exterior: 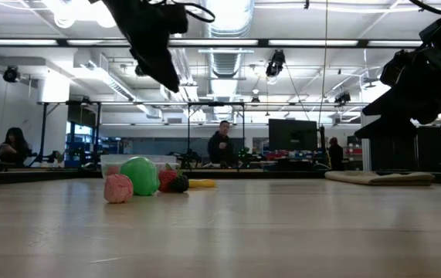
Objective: Pick and placing Produce into tupperware
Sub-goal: Put the yellow squash into the transparent bin
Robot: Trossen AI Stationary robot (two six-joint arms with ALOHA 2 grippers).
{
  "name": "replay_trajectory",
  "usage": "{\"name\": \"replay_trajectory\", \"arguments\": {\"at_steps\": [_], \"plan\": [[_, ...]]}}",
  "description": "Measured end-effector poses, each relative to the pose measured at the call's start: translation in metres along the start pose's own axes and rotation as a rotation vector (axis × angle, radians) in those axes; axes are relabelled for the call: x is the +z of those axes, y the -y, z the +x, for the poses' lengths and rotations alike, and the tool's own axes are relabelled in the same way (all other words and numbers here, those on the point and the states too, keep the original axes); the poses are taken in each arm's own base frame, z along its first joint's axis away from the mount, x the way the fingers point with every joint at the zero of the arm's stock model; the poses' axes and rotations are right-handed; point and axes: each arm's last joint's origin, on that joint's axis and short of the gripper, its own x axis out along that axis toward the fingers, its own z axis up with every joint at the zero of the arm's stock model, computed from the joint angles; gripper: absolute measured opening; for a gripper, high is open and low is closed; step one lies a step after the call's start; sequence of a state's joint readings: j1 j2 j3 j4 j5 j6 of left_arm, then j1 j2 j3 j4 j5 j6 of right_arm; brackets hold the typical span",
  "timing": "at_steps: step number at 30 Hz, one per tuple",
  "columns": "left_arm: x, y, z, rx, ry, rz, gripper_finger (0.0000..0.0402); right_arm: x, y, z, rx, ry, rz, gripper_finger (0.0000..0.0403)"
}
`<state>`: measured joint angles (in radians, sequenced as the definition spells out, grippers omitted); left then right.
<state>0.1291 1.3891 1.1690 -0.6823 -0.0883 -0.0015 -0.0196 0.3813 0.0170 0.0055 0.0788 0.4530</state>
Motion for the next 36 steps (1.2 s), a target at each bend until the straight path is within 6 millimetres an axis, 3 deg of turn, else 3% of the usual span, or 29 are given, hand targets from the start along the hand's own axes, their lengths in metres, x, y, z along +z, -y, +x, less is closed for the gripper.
{"name": "replay_trajectory", "arguments": {"at_steps": [4,10,18,23,30,36], "plan": [[0.005,0.013,0.029,-0.022,-0.018,-0.026,0.0283,0.0,0.0,0.0,0.0,0.0,0.0,0.0313],[0.005,0.018,0.07,-0.029,-0.128,-0.215,0.0283,0.0,0.0,0.0,0.0,0.0,0.0,0.0313],[0.001,0.024,0.111,0.008,-0.236,-0.215,0.0283,0.0,0.0,0.0,0.0,0.0,0.0,0.0313],[0.005,0.024,0.127,0.053,-0.249,-0.238,0.028,0.0,0.0,0.0,0.0,0.0,0.0,0.0313],[-0.01,0.018,0.151,0.096,-0.355,-0.269,0.0248,0.0,0.0,0.0,0.0,0.0,0.0,0.0313],[-0.01,0.012,0.152,0.101,-0.363,-0.289,0.0237,0.0,0.0,0.0,0.0,0.0,0.0,0.0313]]}}
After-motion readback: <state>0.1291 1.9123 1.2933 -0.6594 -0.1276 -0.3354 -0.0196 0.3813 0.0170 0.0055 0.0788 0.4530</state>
